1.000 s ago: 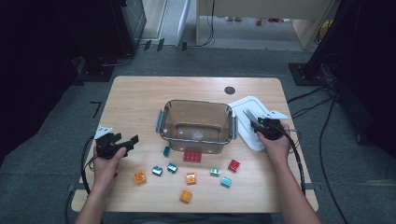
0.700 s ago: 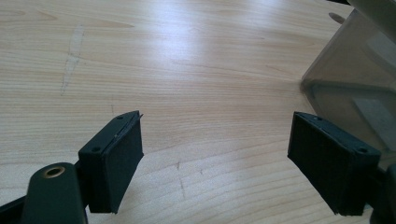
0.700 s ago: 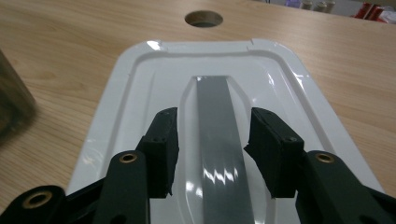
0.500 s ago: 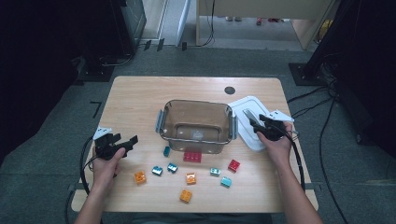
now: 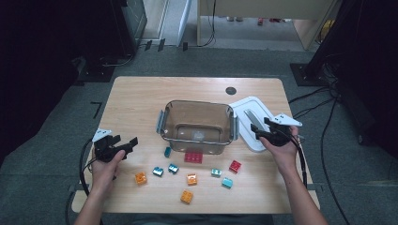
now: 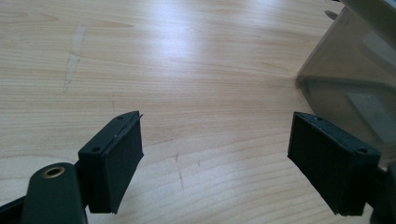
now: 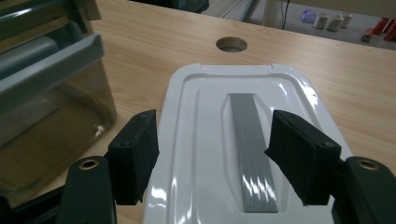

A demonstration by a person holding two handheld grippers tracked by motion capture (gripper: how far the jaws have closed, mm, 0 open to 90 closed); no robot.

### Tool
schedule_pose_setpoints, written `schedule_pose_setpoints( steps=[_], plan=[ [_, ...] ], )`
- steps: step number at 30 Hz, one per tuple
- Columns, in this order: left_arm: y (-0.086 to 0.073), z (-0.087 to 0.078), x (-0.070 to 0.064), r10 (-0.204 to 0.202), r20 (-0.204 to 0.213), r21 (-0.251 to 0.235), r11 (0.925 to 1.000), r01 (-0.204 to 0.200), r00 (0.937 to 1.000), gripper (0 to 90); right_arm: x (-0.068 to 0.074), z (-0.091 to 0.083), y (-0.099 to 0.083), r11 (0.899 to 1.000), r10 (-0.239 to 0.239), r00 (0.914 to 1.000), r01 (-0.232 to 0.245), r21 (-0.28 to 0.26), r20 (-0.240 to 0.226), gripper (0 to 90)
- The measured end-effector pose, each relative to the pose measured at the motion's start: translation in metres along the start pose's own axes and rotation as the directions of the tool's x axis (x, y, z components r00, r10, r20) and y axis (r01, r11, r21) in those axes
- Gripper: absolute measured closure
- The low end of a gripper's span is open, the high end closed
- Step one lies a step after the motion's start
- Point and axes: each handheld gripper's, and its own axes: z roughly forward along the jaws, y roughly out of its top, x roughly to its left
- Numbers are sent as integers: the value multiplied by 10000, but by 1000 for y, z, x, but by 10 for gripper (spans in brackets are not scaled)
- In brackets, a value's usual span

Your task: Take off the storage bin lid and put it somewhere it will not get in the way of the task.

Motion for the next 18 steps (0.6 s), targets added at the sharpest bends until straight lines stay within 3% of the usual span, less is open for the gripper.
schedule_pose_setpoints(
  steps=[8,18],
  plan=[
    [-8,-8,4,-111,-12,41,9999,111,9999,177,13,-16,-13,10000,-34,9995,34,-19,-319,342],
    [-29,-21,2,-67,16,164,9998,67,10000,176,33,-35,-37,10000,-43,9977,48,74,-673,351]
  ],
)
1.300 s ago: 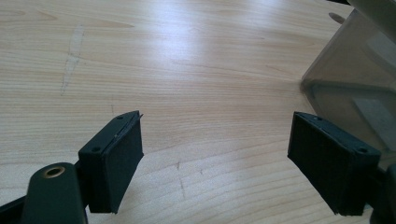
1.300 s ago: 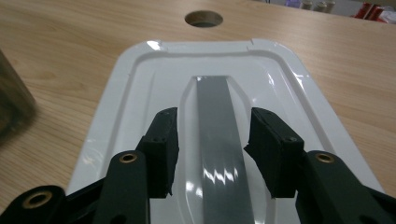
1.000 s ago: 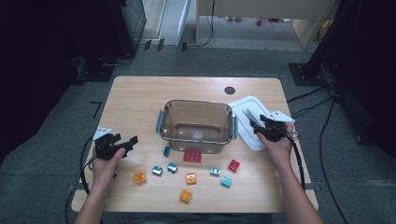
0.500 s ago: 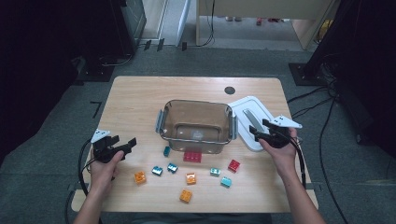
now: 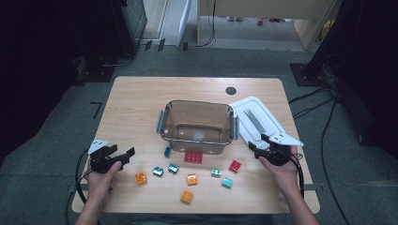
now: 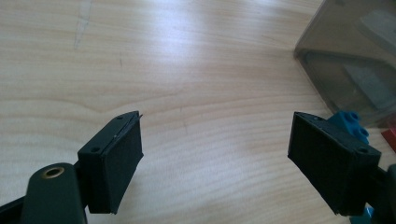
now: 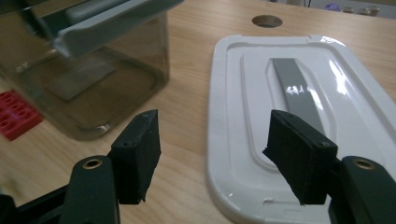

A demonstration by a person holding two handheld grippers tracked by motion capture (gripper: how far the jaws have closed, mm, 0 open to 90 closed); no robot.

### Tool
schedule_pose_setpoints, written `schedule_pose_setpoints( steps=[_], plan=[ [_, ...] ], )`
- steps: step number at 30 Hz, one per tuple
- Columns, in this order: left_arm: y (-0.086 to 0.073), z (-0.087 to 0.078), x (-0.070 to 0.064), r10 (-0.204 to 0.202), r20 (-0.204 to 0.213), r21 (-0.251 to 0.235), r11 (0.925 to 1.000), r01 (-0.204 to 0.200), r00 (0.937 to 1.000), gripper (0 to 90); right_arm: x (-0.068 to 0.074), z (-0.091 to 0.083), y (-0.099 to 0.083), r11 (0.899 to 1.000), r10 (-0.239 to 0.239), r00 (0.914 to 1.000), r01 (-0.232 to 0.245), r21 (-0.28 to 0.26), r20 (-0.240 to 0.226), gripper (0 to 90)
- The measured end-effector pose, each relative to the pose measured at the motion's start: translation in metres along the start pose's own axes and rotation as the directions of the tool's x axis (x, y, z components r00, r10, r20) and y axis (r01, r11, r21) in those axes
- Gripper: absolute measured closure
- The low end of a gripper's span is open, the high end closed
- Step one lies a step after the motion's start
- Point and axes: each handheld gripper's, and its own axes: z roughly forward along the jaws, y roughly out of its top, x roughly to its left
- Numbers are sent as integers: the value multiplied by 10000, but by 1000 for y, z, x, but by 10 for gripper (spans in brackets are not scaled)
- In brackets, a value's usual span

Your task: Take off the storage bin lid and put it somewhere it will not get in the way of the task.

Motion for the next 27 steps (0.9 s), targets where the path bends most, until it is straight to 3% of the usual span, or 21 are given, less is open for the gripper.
schedule_pose_setpoints(
  steps=[8,9,11,12,15,21,27],
  plan=[
    [-21,-5,4,-107,-60,225,9997,108,9999,148,16,-11,-23,9998,31,9988,-21,205,-480,362],
    [-22,-8,1,193,-206,88,9998,-191,9996,147,19,-12,-26,9997,13,9989,-2,240,-468,367],
    [-23,-7,-1,318,-280,131,9994,-315,9991,147,22,-16,-33,9995,149,9980,-132,287,-620,372],
    [-23,-5,-5,645,-396,236,9977,-636,9971,141,23,-18,-35,9992,279,9968,-257,303,-745,373],
    [-24,-2,-8,893,-449,378,9954,-877,9950,141,27,-20,-44,9986,304,9962,-266,463,-812,373],
    [-24,-3,-5,695,-387,481,9966,-676,9968,140,30,-13,-45,9966,685,9912,-629,523,-1129,374],
    [-23,-2,-3,538,-296,511,9973,-522,9981,140,41,-5,-45,9977,411,9860,-318,597,-1614,385]
  ],
)
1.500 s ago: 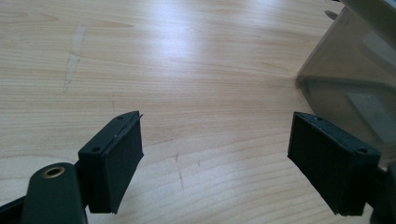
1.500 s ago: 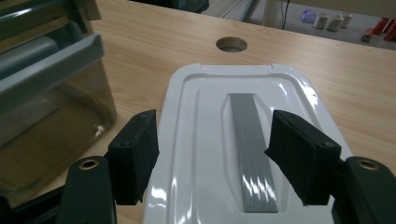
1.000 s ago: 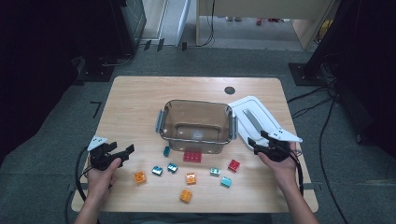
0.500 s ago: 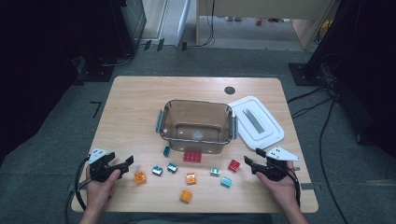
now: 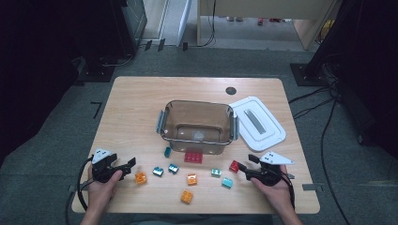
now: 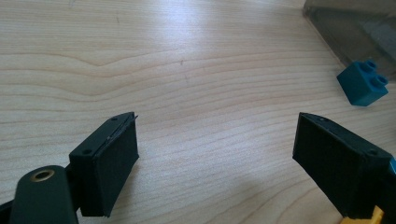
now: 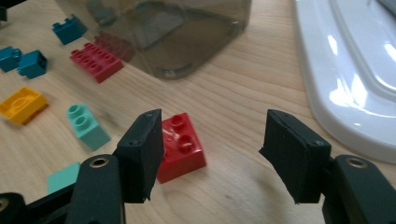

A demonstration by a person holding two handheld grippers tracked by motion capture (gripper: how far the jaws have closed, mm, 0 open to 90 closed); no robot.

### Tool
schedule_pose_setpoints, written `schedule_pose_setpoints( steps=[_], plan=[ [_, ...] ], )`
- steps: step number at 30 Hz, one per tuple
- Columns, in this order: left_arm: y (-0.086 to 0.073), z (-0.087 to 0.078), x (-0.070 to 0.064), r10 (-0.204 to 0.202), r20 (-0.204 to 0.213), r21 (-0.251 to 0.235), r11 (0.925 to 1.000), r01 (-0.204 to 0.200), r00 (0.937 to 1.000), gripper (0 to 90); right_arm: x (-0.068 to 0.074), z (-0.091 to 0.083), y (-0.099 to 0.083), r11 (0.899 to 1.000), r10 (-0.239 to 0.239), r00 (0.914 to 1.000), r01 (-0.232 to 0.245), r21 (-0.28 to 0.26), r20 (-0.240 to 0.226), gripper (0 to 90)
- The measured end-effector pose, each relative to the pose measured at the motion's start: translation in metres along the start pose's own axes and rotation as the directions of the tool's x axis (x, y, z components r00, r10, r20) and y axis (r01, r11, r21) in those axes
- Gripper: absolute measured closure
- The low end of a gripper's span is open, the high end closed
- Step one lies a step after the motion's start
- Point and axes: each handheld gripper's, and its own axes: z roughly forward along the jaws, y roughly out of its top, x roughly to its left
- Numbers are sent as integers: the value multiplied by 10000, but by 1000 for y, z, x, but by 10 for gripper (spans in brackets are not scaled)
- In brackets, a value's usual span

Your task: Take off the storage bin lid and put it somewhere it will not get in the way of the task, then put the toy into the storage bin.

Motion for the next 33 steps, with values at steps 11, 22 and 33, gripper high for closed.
schedule_pose_setpoints(
  steps=[11,22,33],
  plan=[
    [0,0,1,-43,75,9,10000,43,10000,141,6,5,1,9999,-161,9991,160,-33,-384,417],
    [0,1,1,-40,72,75,10000,40,10000,141,9,11,1,9996,-195,9977,209,206,-643,481],
    [0,1,1,-51,82,89,9999,51,10000,141,13,14,2,9967,-429,9961,480,653,-775,569]
  ],
)
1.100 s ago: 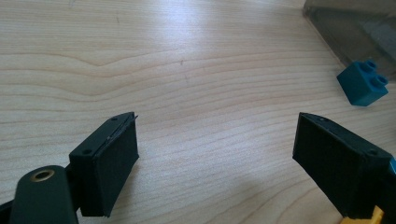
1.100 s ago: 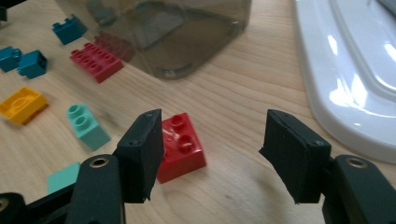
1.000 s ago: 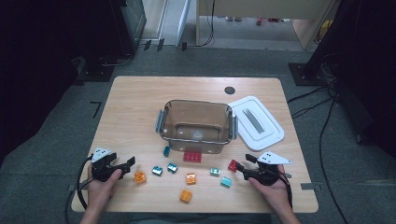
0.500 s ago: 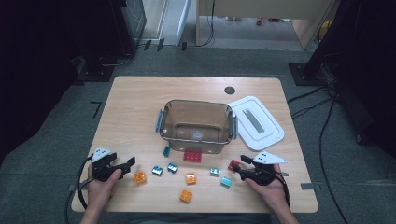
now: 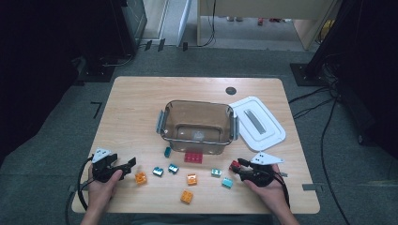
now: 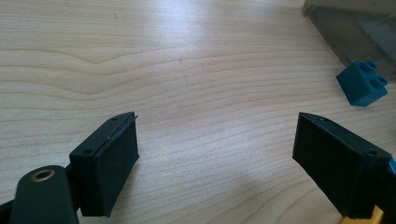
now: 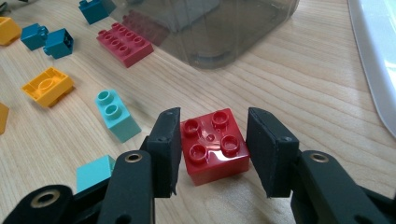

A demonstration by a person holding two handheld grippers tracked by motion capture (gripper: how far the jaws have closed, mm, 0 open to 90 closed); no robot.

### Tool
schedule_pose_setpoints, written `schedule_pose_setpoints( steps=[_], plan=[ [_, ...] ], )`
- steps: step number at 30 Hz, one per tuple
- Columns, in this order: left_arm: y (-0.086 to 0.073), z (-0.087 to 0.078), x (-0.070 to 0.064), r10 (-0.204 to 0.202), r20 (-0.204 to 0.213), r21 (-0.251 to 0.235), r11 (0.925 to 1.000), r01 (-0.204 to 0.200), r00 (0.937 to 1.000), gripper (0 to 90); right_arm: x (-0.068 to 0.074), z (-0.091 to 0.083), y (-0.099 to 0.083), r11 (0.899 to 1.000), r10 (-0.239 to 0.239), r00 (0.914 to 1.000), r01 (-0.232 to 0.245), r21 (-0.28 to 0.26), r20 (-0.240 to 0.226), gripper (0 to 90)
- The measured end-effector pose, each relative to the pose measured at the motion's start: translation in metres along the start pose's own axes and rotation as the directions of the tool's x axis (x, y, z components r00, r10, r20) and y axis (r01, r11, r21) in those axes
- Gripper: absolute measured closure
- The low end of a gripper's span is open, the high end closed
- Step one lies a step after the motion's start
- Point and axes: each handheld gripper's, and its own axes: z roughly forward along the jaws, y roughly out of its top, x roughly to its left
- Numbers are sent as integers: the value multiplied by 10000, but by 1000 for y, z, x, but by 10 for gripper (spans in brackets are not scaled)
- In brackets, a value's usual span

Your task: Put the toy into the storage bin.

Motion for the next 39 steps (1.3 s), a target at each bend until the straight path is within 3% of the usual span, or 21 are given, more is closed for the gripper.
schedule_pose_setpoints(
  steps=[11,14,22,27,30,39],
  plan=[
    [0,0,0,-29,2,-9,10000,29,10000,141,1,-1,-1,9997,-236,9995,236,8,-223,561],
    [0,0,0,-31,6,-11,10000,31,10000,141,4,0,-1,9994,-324,9994,327,147,-145,510],
    [0,0,0,-22,14,0,10000,22,10000,141,11,4,-1,9957,-734,9956,699,604,578,588],
    [0,0,0,-29,10,5,10000,29,10000,141,12,4,-1,9959,-633,9961,591,690,613,590],
    [0,0,0,-32,16,5,10000,32,10000,141,13,3,0,9945,-798,9951,755,724,588,600],
    [0,1,1,-52,13,4,10000,52,10000,141,23,-13,16,9982,-595,9981,596,-20,164,601]
  ],
)
